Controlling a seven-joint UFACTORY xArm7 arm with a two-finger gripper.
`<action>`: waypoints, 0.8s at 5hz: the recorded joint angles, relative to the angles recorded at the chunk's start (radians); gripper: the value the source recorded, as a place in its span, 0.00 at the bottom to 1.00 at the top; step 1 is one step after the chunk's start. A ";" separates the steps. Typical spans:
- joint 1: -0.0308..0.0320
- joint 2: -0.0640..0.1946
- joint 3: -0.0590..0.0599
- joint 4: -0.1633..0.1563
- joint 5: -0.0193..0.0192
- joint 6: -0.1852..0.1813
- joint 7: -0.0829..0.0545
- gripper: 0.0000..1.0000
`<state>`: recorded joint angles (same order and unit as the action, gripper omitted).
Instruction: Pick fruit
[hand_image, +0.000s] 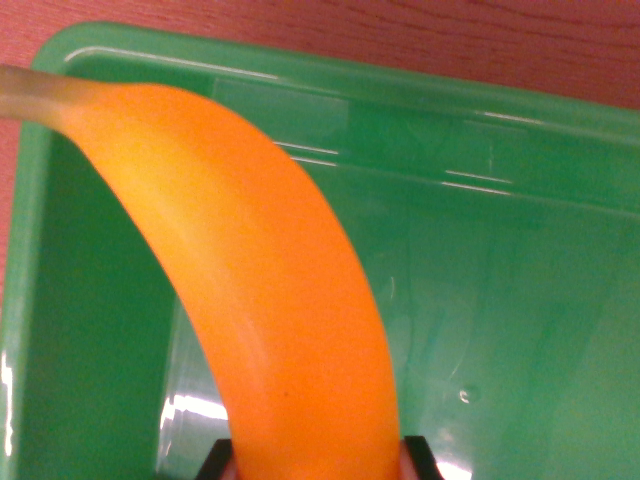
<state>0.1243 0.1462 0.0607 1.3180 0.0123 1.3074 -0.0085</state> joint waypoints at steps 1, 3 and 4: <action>0.0000 0.000 0.000 0.000 0.0000 0.000 0.000 1.00; -0.0004 -0.017 0.000 0.025 0.0009 0.042 0.000 1.00; -0.0009 -0.034 0.001 0.049 0.0018 0.082 0.000 1.00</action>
<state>0.1234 0.1122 0.0614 1.3665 0.0141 1.3898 -0.0086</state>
